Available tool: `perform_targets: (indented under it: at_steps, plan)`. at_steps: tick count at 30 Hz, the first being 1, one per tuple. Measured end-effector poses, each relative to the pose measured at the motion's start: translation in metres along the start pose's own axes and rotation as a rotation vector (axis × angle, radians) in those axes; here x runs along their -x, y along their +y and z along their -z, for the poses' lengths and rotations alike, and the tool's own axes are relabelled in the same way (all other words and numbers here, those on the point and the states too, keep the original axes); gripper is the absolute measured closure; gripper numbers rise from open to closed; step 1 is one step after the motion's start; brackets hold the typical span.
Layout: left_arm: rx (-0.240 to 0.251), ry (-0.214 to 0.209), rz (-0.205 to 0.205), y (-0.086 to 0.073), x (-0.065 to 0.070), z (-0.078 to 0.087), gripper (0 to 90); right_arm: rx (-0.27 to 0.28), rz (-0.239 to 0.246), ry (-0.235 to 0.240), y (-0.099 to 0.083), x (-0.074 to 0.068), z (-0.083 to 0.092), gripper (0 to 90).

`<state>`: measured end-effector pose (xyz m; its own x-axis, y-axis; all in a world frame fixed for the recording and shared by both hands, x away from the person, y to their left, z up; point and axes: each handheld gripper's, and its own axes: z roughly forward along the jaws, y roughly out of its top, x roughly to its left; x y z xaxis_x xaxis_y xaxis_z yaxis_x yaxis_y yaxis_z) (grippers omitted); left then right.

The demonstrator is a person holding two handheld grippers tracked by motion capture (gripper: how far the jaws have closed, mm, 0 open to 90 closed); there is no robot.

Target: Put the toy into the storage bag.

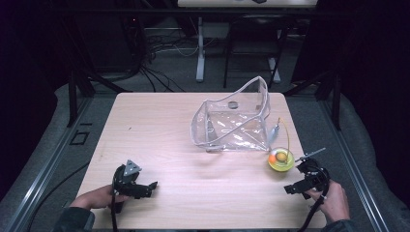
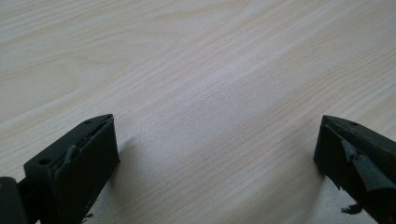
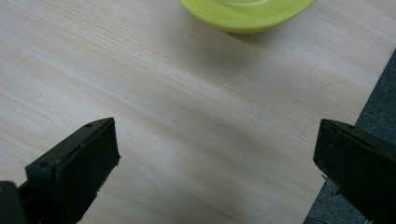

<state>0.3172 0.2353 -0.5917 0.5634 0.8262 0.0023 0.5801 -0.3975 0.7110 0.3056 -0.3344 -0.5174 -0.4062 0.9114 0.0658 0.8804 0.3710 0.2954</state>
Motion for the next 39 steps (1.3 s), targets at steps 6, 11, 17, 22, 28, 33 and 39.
perform_targets:
  at_steps: [6, 11, 17, 22, 28, 33, 39]
  plan:
    - [0.0, 0.0, 0.0, 0.0, 0.0, 0.0, 0.0, -0.008, 0.022, -0.02, 0.002, -0.003, 0.002, 0.0]
    - [0.0, 0.001, -0.001, 0.0, 0.0, 0.0, 0.0, -0.023, 0.034, -0.022, 0.004, -0.007, 0.004, 0.0]
    - [0.0, 0.0, -0.001, 0.0, 0.0, 0.0, 0.0, -0.026, 0.041, -0.021, 0.01, -0.006, 0.01, 0.0]
    - [0.0, 0.001, 0.0, 0.0, 0.0, 0.0, 0.0, -0.035, 0.057, -0.011, 0.014, -0.004, 0.015, 0.0]
    - [0.0, 0.001, -0.001, 0.0, 0.0, 0.0, 0.0, -0.051, 0.051, 0.005, 0.022, 0.001, 0.024, 0.0]
    - [0.0, 0.001, 0.0, 0.0, 0.0, 0.0, 0.0, -0.046, 0.071, 0.011, 0.031, -0.001, 0.031, 0.0]
    - [0.0, 0.0, -0.001, 0.0, 0.0, 0.0, 0.0, -0.025, 0.087, 0.015, 0.044, -0.004, 0.04, 0.0]
